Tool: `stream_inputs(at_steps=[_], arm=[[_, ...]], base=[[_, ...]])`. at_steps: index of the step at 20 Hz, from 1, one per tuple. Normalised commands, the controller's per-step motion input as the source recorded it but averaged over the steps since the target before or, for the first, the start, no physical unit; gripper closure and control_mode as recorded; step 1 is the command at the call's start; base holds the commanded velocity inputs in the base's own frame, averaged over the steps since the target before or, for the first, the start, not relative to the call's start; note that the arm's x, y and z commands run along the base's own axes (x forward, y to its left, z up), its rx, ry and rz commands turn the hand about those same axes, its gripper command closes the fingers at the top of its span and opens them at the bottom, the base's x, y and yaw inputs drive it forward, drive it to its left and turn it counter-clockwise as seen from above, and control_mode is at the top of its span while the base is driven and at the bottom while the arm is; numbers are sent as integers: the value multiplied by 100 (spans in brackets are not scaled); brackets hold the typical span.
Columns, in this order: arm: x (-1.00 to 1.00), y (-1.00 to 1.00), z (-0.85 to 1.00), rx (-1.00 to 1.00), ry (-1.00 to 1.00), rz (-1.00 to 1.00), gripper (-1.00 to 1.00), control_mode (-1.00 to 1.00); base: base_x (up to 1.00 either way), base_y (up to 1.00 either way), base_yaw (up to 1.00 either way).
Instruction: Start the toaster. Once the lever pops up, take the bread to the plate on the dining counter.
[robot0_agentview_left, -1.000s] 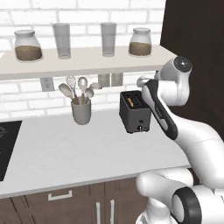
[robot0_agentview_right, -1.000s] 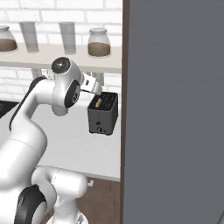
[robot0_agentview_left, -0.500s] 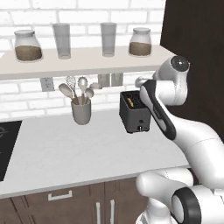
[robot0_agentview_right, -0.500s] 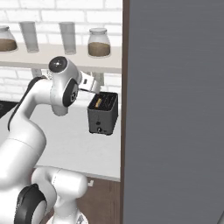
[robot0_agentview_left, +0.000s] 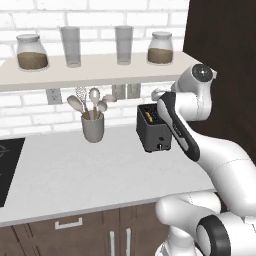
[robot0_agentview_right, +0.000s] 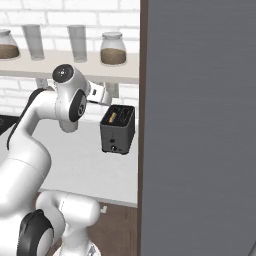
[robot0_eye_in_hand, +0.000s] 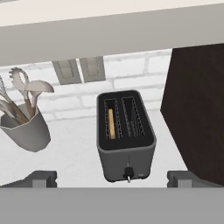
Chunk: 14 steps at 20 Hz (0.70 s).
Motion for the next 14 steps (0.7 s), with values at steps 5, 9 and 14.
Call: stream_inputs(at_steps=[5, 9, 14], arm=[[0, 0, 0, 0, 0, 0, -100, -100], [0, 0, 0, 0, 0, 0, -100, -100], [0, 0, 0, 0, 0, 0, -100, -100]], base=[[0, 0, 0], [0, 0, 0], [0, 0, 0]])
